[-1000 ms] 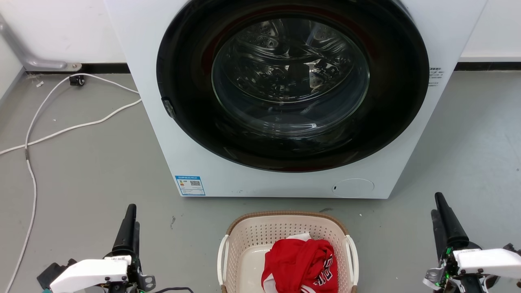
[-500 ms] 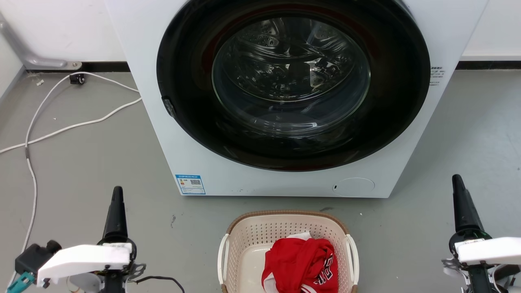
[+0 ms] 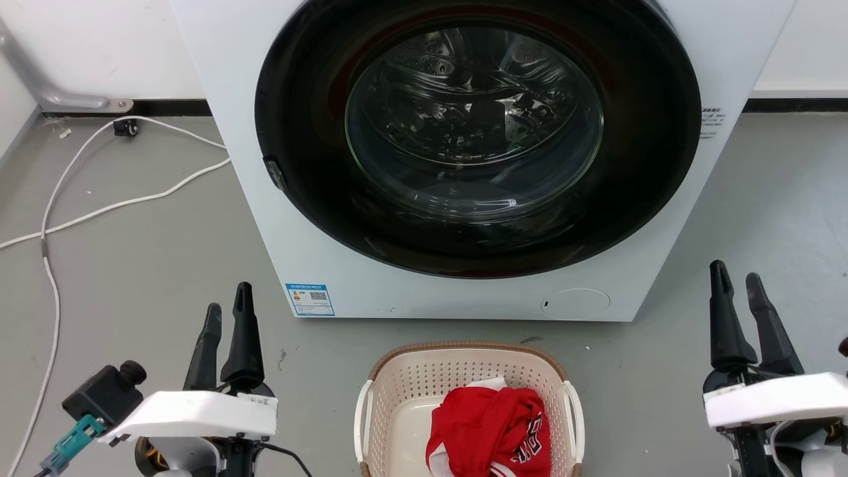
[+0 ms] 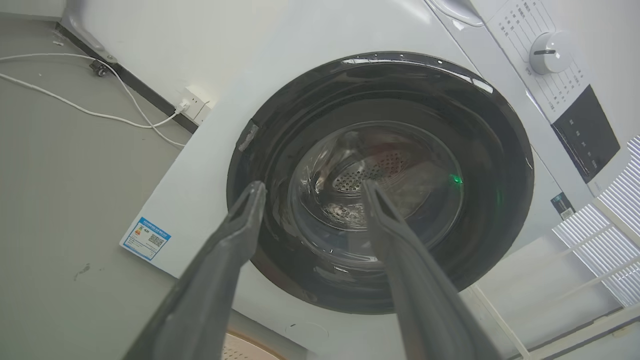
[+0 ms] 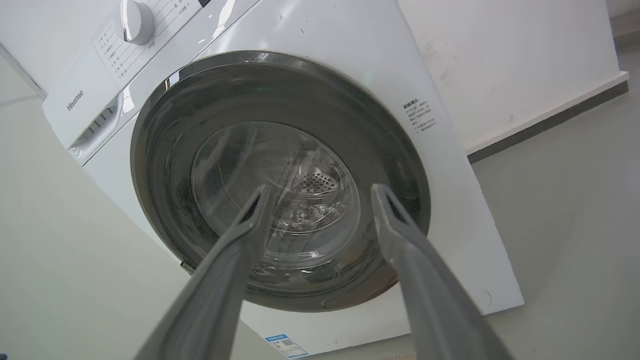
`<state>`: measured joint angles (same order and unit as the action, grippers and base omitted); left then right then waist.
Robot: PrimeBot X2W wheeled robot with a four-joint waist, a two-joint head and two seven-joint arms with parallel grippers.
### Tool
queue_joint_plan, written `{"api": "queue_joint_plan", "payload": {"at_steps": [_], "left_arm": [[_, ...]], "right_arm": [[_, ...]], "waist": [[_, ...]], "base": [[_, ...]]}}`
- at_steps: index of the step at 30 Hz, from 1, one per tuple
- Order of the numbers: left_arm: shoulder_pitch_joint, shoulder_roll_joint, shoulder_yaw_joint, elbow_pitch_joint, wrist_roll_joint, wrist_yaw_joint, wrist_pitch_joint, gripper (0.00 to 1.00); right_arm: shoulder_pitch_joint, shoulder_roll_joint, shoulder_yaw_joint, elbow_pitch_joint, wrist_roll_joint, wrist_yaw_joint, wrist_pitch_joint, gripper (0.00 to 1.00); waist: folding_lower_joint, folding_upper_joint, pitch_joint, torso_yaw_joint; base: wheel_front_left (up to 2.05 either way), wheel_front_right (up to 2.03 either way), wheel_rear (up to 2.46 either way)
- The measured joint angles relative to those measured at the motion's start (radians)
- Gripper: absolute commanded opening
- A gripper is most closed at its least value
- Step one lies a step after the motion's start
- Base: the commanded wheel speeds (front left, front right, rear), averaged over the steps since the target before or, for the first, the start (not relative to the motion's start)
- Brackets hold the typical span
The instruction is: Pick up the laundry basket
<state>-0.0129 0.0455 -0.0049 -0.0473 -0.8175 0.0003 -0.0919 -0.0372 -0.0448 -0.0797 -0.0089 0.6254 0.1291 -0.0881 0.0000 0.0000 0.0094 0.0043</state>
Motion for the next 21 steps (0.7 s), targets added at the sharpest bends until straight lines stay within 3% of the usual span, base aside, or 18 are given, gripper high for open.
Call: {"api": "queue_joint_plan", "payload": {"at_steps": [11,21], "left_arm": [[0.005,0.006,-0.06,-0.046,0.236,-0.016,-0.032,1.0],[0.005,0.067,-0.178,-0.062,0.384,0.054,-0.058,1.0]], "right_arm": [[0.017,0.0,0.016,-0.024,-0.18,0.0,-0.034,1.0],[0.029,-0.001,0.013,-0.01,-0.305,0.0,-0.061,1.0]], "waist": [[0.0,0.0,0.004,0.0],[0.0,0.0,0.002,-0.001]], "base": [[0.0,0.0,0.0],[0.0,0.0,0.0]]}}
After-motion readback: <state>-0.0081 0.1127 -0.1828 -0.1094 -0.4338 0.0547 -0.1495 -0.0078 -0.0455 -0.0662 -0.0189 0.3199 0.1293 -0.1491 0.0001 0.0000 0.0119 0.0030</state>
